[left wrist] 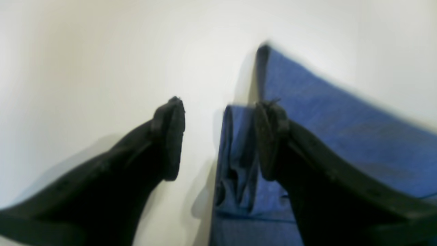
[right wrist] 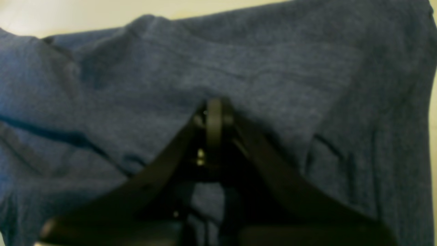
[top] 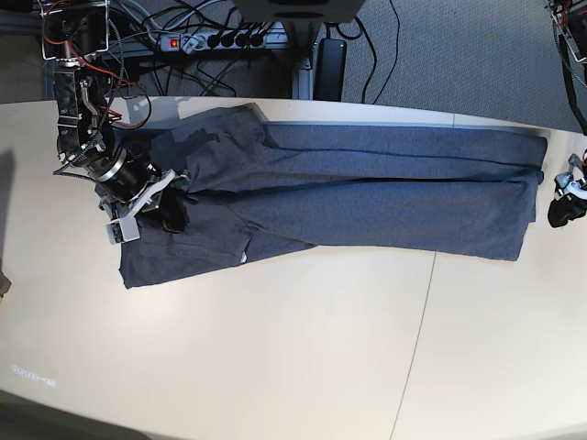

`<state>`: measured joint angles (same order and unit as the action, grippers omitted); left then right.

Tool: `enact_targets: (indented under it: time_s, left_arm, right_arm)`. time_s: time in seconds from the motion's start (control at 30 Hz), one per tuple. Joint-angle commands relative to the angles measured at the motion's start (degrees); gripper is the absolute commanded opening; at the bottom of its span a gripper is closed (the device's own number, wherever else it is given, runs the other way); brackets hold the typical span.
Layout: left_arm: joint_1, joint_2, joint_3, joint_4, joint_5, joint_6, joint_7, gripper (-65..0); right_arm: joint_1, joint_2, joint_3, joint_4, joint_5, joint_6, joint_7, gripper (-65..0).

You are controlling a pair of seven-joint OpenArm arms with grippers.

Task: Fold the T-shirt properly
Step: 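Release and regrasp the strip end with the left gripper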

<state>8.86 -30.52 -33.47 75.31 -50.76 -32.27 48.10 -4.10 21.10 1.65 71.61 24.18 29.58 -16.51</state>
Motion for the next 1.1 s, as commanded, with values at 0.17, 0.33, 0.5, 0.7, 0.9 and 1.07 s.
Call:
enact_targets:
  time_s: [0.17,0.33,0.5,0.7,0.9,1.07]
  left_arm:
    - [4.0,-2.2,-2.2,0.7,-7.7,-7.5,-0.9,-29.4]
    - [5.8,-2.2,-2.2,0.7,-9.2,-7.5,-1.6,-29.4]
    - [5.7,-2.2,-2.2,0.7,-9.4,-7.6,-1.6,-29.4]
    - [5.8,-2.2,-2.2,0.7,-9.0,-7.6,-1.2,-29.4]
    - [5.8,-2.2,-2.2,0.7,-14.4,-7.7,4.1,-28.5]
    - [5.7,-2.5,0.2,0.7,-17.5,-7.7,3.8,-20.3]
  right_arm:
    - [0.0,0.8,0.1,-1.0,-3.8,3.2,-5.6,-65.0]
    - [0.0,0.8,0.1,-1.0,-3.8,3.2,-5.6,-65.0]
    - [0.1,0.8,0.1,-1.0,-3.8,3.3,-5.6,-65.0]
    - [0.1,0.8,0.1,-1.0,-3.8,3.3,-5.6,-65.0]
    - [0.1,0.8,0.1,-1.0,-3.8,3.2,-5.6,-65.0]
    - [0.1,0.8,0.1,-1.0,-3.8,3.3,-5.8,-65.0]
